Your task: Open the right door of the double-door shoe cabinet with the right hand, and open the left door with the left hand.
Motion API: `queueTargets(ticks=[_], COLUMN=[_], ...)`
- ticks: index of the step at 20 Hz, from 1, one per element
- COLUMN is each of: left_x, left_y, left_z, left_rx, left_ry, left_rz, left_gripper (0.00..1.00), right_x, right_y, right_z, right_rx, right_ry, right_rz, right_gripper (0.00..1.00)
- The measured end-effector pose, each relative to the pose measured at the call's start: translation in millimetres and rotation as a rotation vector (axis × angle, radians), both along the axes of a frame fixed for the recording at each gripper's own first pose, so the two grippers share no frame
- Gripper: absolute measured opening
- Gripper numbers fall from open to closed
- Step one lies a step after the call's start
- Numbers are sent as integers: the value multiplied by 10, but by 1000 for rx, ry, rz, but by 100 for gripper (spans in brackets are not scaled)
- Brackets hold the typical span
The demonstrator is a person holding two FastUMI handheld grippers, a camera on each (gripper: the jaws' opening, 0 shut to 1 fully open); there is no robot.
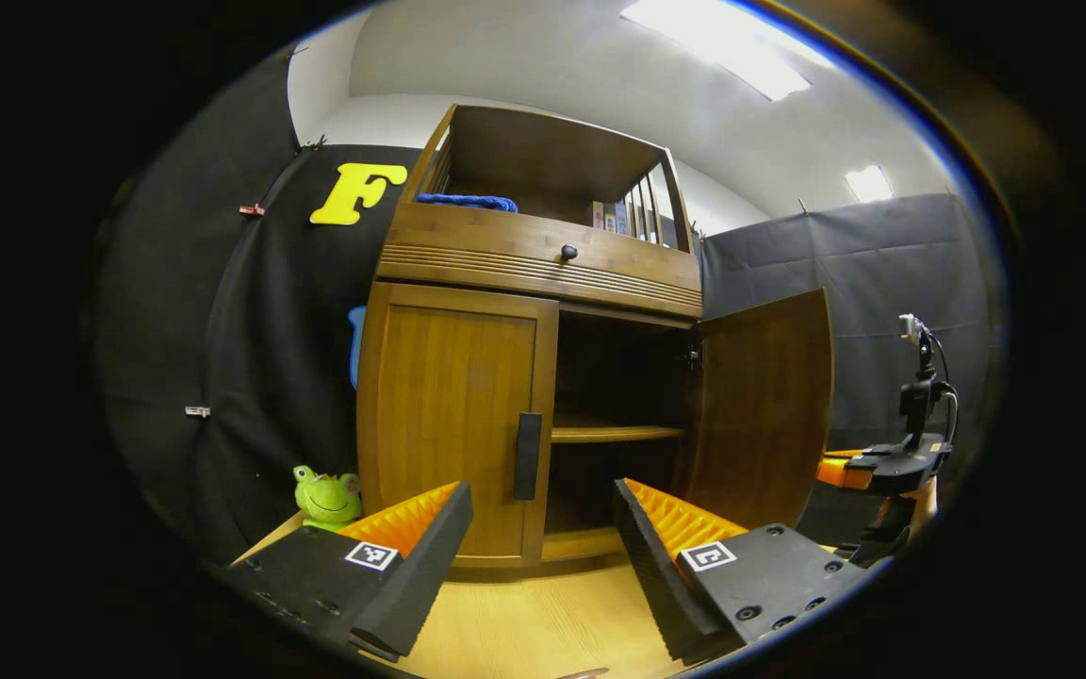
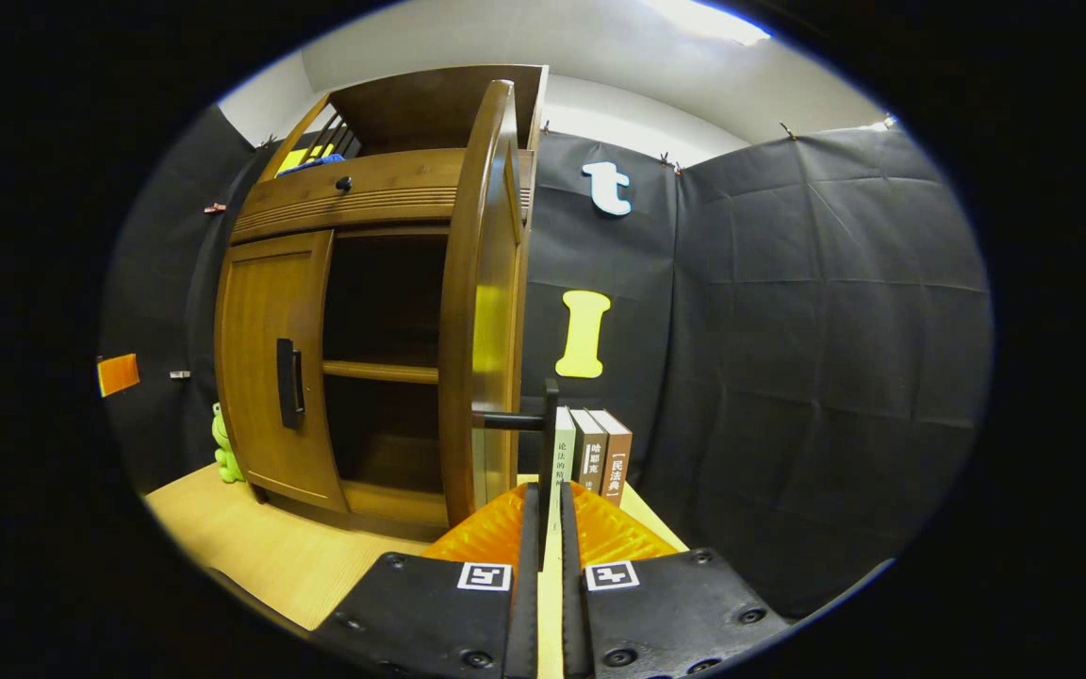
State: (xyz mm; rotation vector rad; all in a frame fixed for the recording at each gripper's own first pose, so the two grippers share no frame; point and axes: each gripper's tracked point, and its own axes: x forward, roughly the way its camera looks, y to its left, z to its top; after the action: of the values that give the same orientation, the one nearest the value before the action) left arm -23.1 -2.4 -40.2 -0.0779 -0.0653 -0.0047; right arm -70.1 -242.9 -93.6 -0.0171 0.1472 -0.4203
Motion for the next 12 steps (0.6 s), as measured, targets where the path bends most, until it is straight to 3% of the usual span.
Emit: queueTargets(ticks=[4,8,9,10,12], left_x=[151,269,301,331,391], left_y=[-68,-159,-178,-204,-257], left_z=[28,94,102,103,89], left_rx=[13,14,15,16,16], left_ry=[-2,-13,-13,-13,-9], left_rz=[-8,-28,-29,-30,-38], left_gripper=[93,93,93,90,90], right_x=[-61,-263,-286,-322,-391], right_y=[-116,-380,-346,-278,-234], right_z=[2,193,265,343,415], right_rx=[3,-84,-79,-54,-40], right_ry=[-2,-26,-47,-61,-70], right_rz=[-23,-116,-111,-96,-84], right_gripper=[14,10,10,18,15])
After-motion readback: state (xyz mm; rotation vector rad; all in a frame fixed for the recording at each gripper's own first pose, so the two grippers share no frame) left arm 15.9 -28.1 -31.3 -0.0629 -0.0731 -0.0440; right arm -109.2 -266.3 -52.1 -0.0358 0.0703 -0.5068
